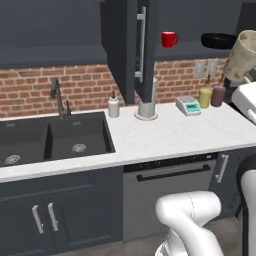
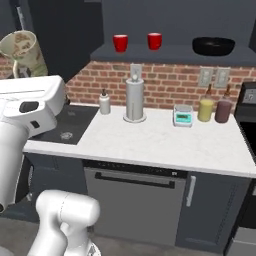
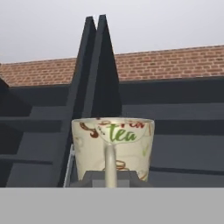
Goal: Gather all objects into one cabinet and sort the glasses and bowls to opposite sides.
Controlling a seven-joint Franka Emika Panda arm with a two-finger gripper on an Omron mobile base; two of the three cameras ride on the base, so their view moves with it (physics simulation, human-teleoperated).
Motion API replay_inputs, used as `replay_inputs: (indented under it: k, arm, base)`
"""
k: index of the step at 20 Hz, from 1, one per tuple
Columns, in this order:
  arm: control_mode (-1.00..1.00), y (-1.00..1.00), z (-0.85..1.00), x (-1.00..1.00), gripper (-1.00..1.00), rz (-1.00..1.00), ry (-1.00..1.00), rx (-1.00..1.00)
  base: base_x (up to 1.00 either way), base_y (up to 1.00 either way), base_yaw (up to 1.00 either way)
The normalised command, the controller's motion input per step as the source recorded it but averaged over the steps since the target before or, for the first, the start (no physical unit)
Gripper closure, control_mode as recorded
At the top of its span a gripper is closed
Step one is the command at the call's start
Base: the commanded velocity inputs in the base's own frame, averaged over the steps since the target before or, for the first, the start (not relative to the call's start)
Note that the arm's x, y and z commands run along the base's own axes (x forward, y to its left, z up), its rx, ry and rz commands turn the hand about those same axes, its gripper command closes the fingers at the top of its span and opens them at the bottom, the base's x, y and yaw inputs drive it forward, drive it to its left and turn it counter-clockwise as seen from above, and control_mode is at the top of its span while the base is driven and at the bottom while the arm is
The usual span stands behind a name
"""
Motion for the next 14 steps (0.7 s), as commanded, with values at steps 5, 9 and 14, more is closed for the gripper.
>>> replay_inputs:
  k: [5, 9, 14]
  arm:
    - [1.00, 0.00, 0.00, 0.00, 1.00, 0.00, 0.00, 0.00]
    - [1.00, 0.00, 0.00, 0.00, 1.00, 0.00, 0.00, 0.00]
    - [1.00, 0.00, 0.00, 0.00, 1.00, 0.00, 0.00, 0.00]
  base:
    - [0.66, -0.57, 0.00]
    - [0.59, -0.46, -0.01]
    - [0.76, -0.14, 0.00]
